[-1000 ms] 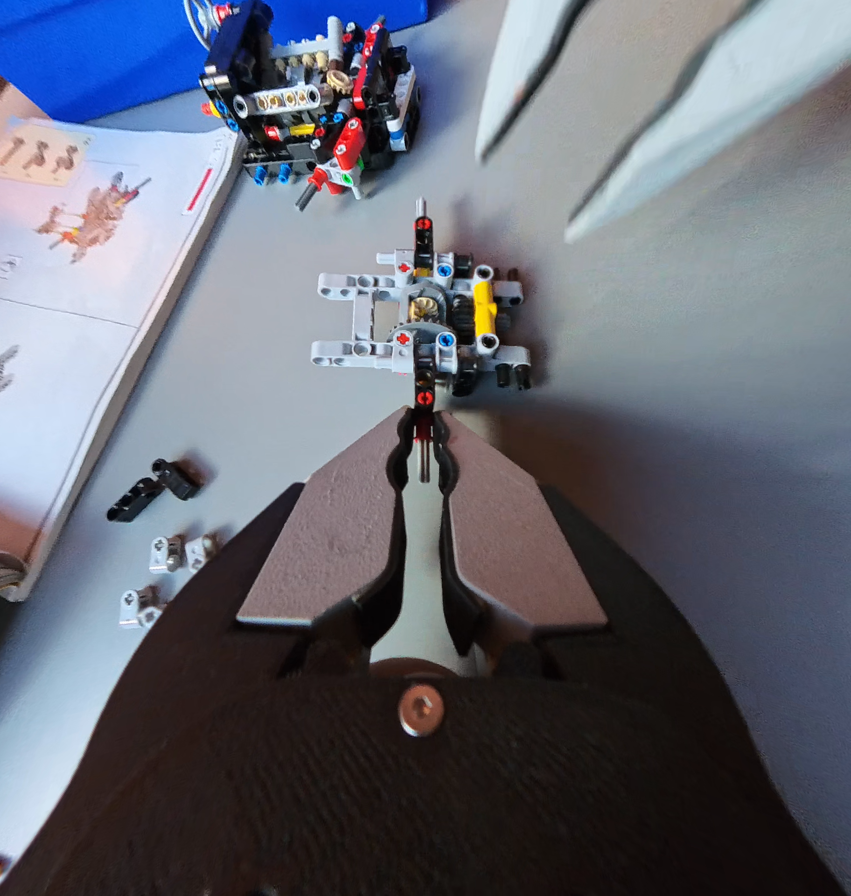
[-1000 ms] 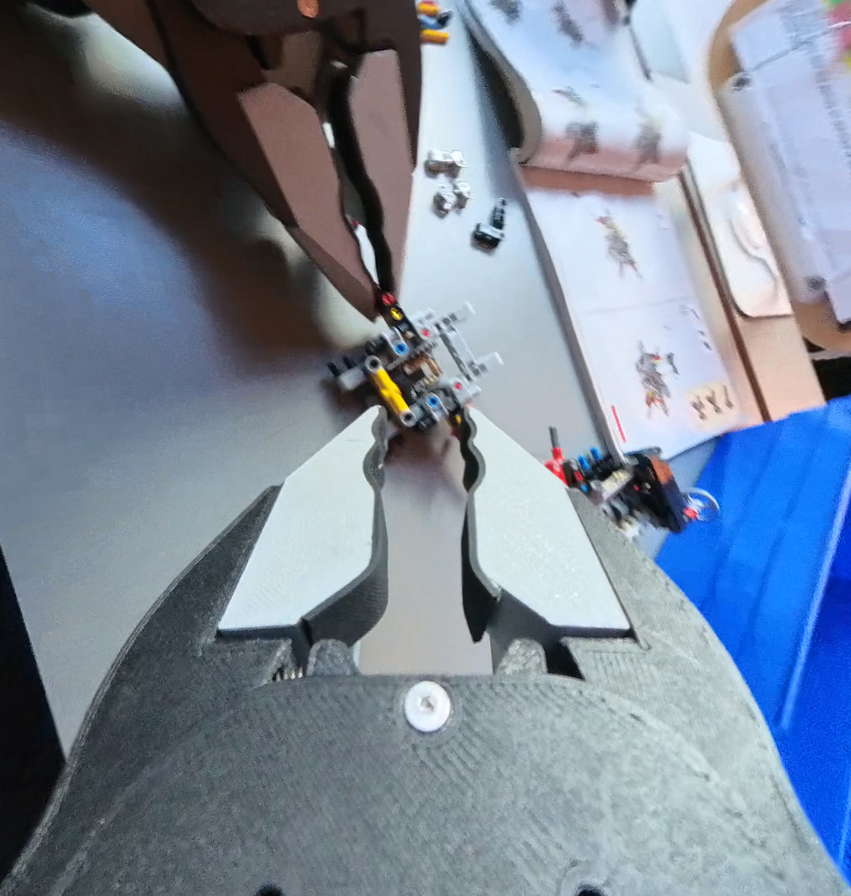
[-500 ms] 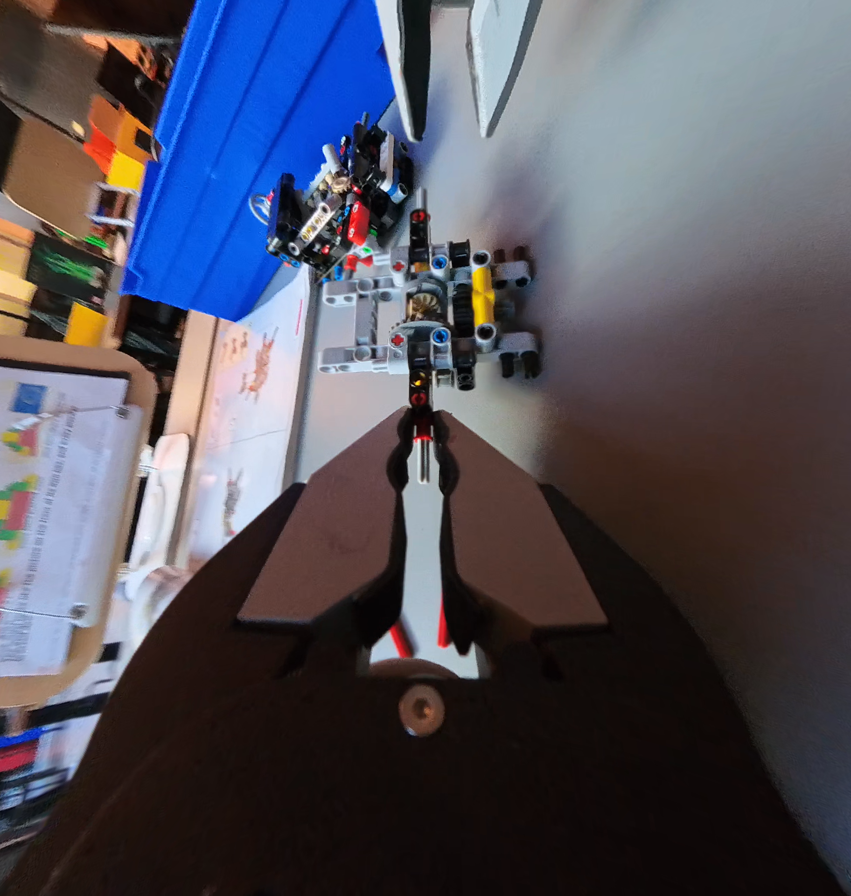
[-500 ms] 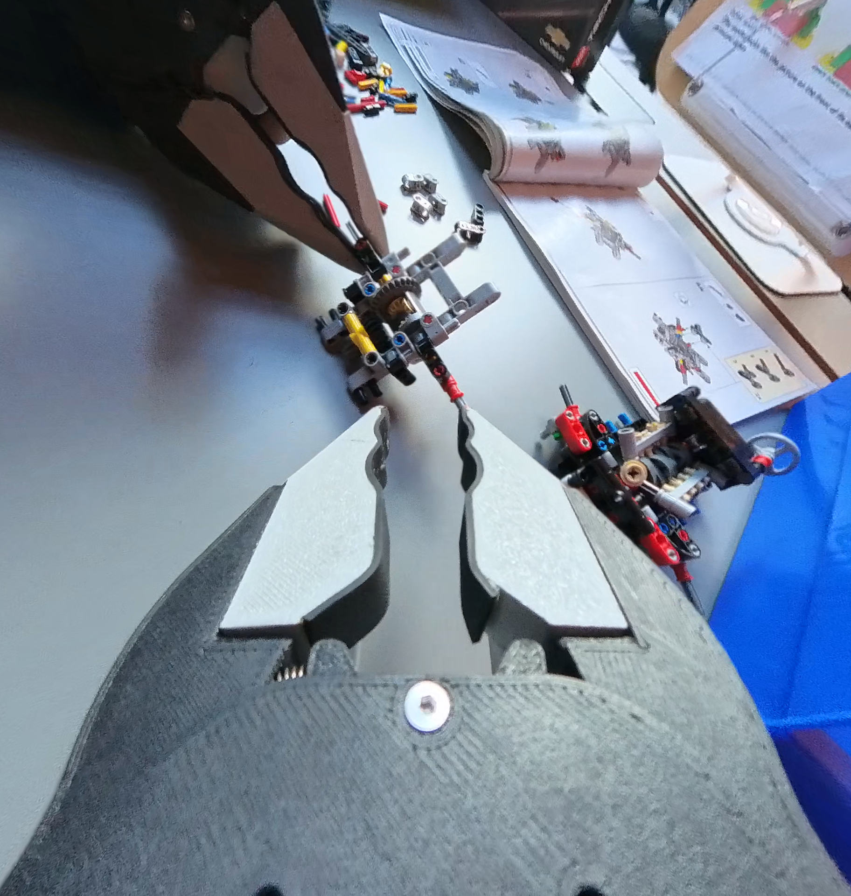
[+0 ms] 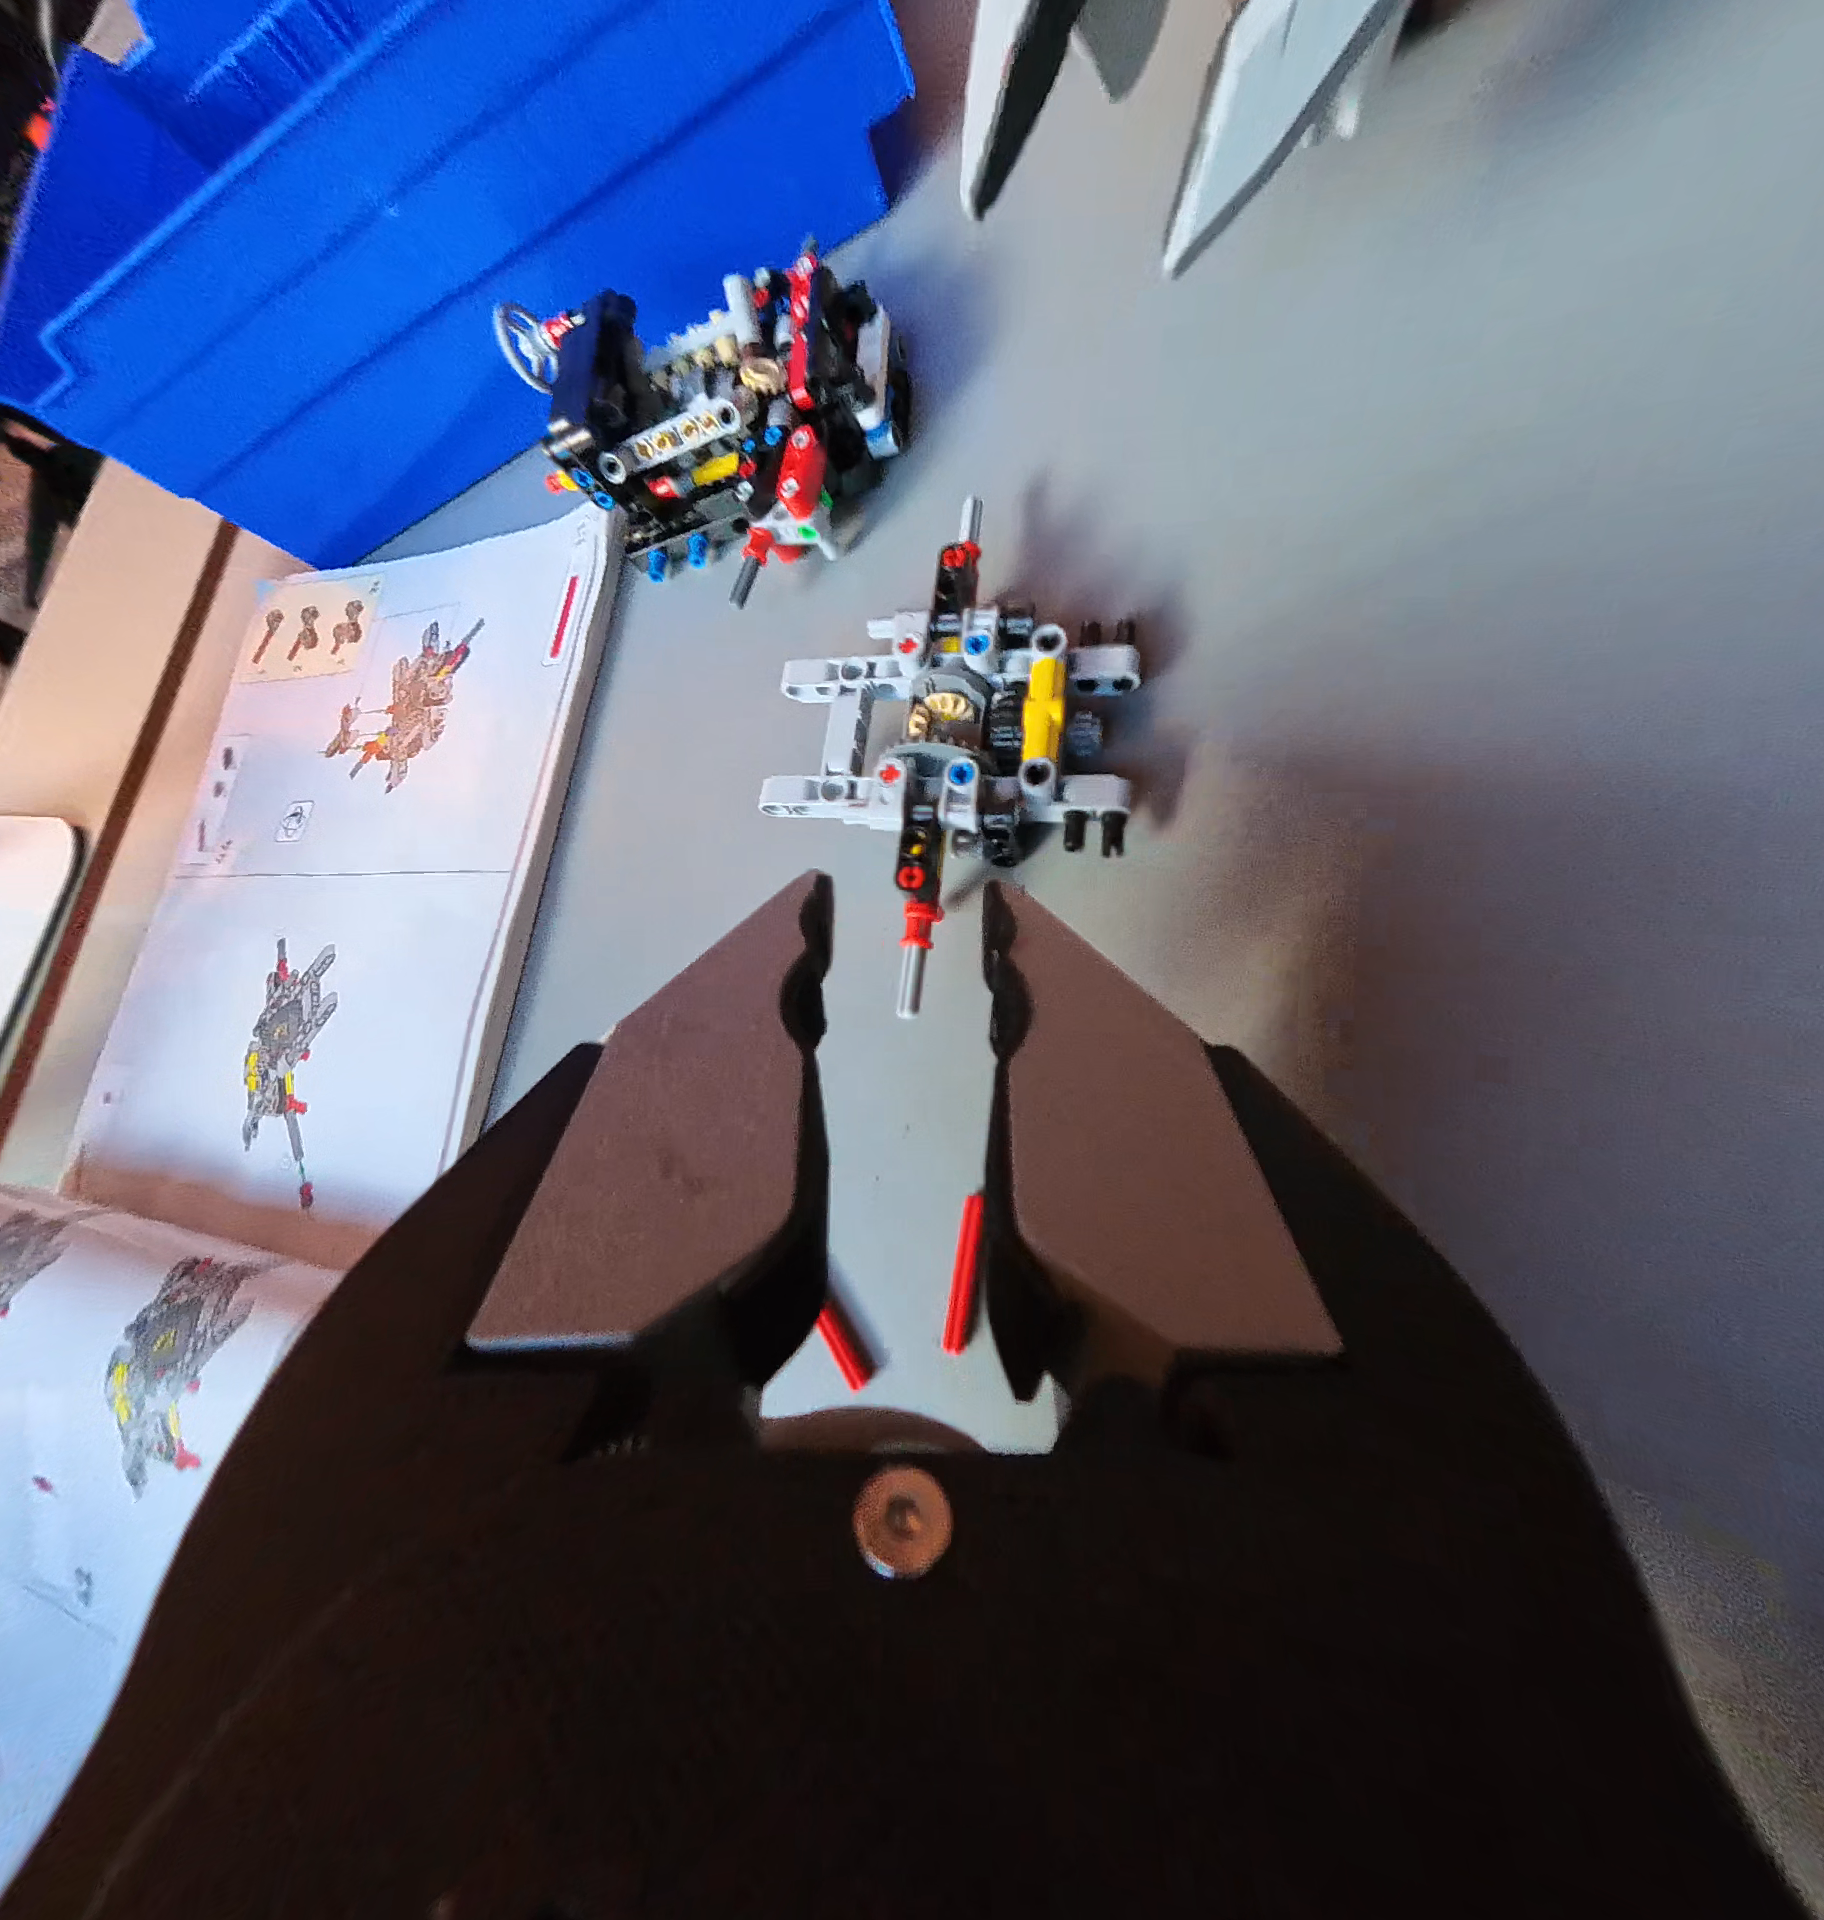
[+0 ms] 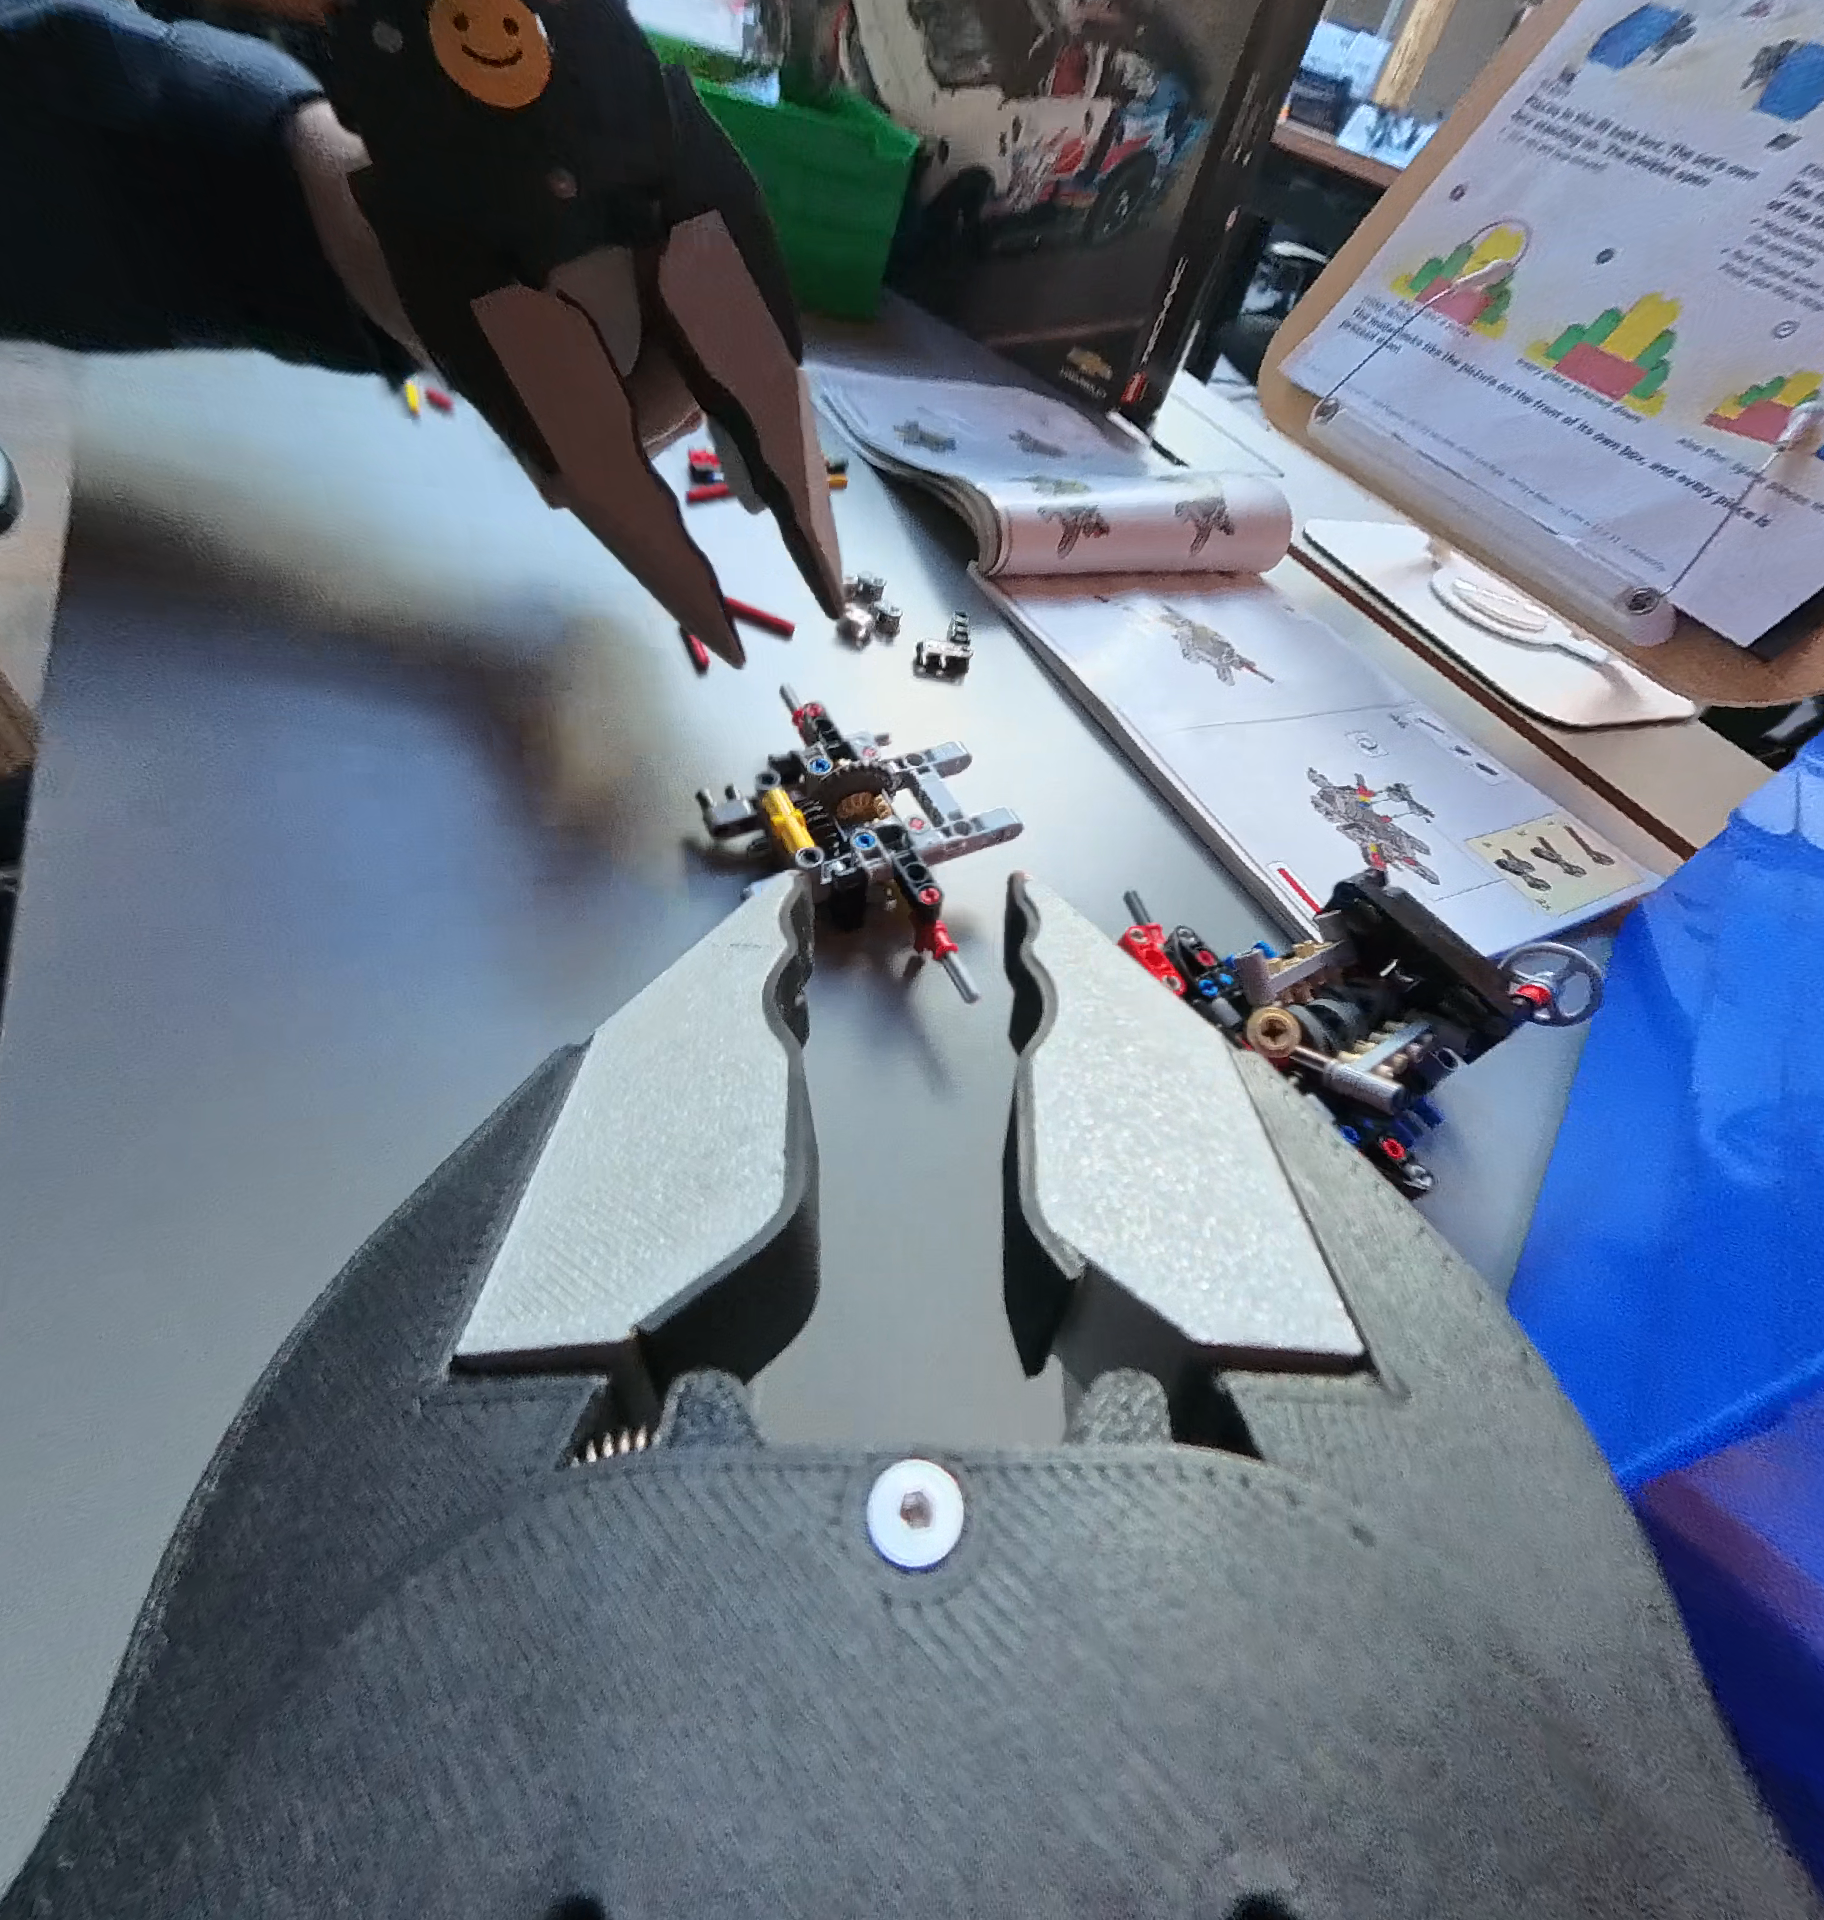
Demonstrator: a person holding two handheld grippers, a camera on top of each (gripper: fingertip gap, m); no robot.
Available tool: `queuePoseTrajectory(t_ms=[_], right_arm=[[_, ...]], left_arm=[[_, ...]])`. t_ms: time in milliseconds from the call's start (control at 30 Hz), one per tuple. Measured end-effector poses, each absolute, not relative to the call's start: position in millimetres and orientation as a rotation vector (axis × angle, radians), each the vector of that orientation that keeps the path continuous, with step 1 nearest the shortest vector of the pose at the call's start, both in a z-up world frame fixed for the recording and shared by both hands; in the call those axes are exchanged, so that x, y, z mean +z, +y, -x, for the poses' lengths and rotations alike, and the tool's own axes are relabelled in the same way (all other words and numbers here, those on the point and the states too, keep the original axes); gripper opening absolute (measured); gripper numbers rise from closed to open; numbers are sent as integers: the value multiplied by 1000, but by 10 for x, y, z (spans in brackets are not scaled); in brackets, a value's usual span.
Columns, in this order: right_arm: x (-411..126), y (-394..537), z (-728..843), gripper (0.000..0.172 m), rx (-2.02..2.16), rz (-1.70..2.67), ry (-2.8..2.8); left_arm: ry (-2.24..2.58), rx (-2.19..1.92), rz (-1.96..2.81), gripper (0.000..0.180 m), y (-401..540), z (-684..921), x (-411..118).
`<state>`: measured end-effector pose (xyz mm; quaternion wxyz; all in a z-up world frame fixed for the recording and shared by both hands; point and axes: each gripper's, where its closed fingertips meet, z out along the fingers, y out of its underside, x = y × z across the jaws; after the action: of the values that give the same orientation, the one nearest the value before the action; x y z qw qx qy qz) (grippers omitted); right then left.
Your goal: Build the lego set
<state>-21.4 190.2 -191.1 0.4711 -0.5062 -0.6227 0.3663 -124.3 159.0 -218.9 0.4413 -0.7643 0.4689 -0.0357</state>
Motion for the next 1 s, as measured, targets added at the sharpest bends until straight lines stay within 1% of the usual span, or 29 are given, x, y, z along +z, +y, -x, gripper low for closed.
queuePoseTrajectory(t_ms=[200, 267, 333, 433, 600, 633, 700, 767, 867, 1000], right_arm=[[-1800, 2020, 160, 44, 1011, 1296, -1449], [-1811, 2035, 178, 41, 1050, 1327, -1479], [-1911, 1986, 229, 37, 1099, 1392, -1569], [-2114, 1934, 364, 41, 1094, 1486, -1698], [-2413, 1958, 575, 45, 912, 1493, -1854], [-2482, 1961, 584, 44, 869, 1501, -1894], [-2567, 1967, 599, 41, 807, 1497, -1948], [-2552, 1965, 613, 30, 799, 1468, -1950], [-2544, 1968, 611, 24, 799, 1457, -1946], [-2542, 1978, 615, 22, 784, 1447, -1938]], left_arm=[[948, -394, 2010, 27, 1376, 1430, -1819], [852, -496, 2137, 26, 1329, 1536, -1883], [793, -507, 2213, 26, 1356, 1620, -2014], [793, -513, 2266, 27, 1413, 1601, -2240], [895, -465, 2270, 26, 1572, 1476, -2472], [923, -449, 2268, 25, 1600, 1463, -2513], [978, -451, 2250, 14, 1635, 1416, -2570], [1009, -463, 2213, 4, 1672, 1367, -2582], [1027, -466, 2134, 4, 1739, 1308, -2536], [1045, -415, 2106, 4, 1791, 1322, -2509]])
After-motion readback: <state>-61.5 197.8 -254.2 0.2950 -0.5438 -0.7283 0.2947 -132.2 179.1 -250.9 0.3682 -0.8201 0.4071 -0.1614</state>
